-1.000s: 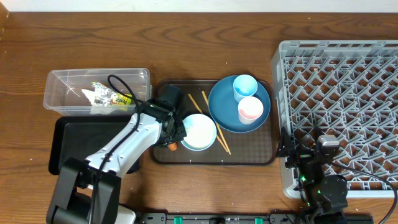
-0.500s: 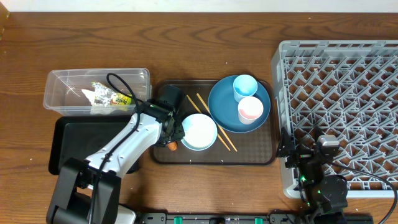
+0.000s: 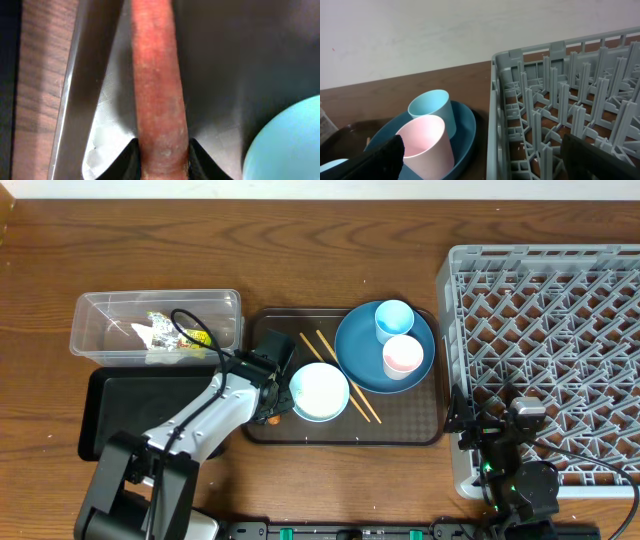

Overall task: Sort waste into correct bins and load items into the dishwasher rack
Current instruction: 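Carry the carrot left toward the black tray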

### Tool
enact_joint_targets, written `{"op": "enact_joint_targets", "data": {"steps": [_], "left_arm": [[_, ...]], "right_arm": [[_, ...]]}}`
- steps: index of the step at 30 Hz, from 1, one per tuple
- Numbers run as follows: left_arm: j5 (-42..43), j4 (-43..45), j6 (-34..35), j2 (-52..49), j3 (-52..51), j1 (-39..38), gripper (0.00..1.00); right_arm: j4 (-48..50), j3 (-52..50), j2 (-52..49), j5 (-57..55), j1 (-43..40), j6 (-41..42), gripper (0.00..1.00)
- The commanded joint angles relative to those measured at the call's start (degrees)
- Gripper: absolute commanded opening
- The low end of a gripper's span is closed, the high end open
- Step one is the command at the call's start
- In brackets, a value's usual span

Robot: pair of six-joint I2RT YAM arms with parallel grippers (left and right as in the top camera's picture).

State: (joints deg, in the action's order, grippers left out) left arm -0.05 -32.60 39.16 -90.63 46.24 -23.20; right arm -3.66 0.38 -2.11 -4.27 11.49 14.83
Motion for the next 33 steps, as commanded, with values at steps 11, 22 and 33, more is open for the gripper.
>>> {"op": "enact_joint_targets", "data": {"steps": [11,22,33], "left_arm": [[-1.01,-1.03,-0.04,3.32,-0.26,0.04,0.15],[-1.09,-9.01,-0.04,18.75,0.22,2.6,0.15],[-2.6,-13.88,-0.07,24.94,0.17,18.64,0.15]], "right_arm": [[-0.22,-0.07,0.07,-0.02,-0.07,-0.33,0.99],[-0.22,-0.07,0.07,0.0,-0.07,-0.33,0.99],[-0.22,-0.07,0.07,-0.02,-0.07,-0.33,0.99]]}}
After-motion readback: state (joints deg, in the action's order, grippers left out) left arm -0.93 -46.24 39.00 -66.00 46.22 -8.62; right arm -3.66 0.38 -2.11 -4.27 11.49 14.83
